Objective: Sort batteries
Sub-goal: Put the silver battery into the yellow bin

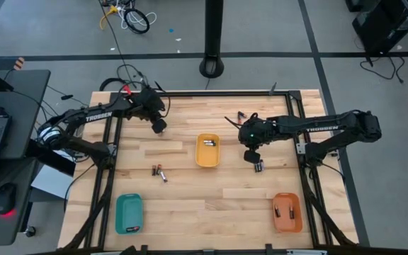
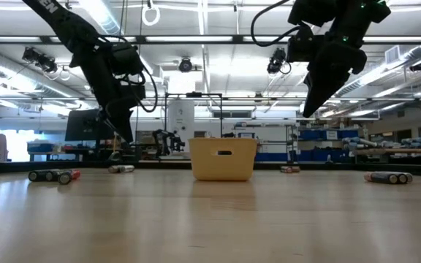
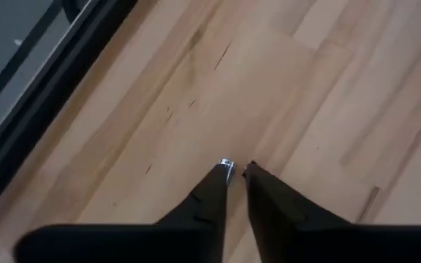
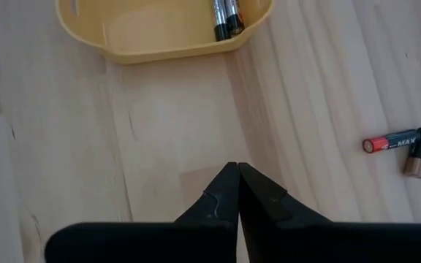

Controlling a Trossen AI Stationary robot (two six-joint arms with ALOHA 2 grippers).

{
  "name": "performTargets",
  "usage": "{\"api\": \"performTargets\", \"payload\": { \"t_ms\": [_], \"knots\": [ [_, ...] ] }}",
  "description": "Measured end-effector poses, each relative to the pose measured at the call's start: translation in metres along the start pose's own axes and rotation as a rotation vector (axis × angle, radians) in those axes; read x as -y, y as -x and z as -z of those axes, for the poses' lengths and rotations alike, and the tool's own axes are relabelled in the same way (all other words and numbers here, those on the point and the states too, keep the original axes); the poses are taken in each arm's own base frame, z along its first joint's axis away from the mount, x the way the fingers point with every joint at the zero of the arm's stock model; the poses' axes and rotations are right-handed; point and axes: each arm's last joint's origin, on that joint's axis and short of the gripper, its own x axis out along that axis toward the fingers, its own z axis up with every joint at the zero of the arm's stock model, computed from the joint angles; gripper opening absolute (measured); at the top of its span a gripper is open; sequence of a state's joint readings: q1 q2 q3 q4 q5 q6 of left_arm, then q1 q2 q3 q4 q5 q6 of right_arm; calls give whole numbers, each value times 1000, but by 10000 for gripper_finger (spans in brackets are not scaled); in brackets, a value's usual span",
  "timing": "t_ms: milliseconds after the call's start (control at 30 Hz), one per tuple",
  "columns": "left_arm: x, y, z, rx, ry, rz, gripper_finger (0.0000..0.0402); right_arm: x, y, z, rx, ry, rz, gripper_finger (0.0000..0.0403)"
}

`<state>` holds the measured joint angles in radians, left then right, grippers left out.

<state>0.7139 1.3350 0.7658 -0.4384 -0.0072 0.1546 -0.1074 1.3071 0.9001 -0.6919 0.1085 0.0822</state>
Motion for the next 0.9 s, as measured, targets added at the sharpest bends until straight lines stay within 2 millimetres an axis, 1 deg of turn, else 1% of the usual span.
{"api": "performTargets", "payload": {
  "t_ms": [233,367,567,733,900],
  "knots": [
    [0,-23,5,-97,-74,-2,152,0,0,0,5,12,-1,13],
    [0,-34,9,-153,-83,-26,180,0,0,-1,8,14,-1,16],
    [-3,-46,14,-212,-84,-66,182,0,0,-1,11,25,-1,14],
    [-10,-54,18,-242,-59,-74,175,0,0,-1,15,31,-1,13],
    [-12,-60,19,-257,-71,-59,163,0,0,-2,19,31,-2,18]
  ]
}}
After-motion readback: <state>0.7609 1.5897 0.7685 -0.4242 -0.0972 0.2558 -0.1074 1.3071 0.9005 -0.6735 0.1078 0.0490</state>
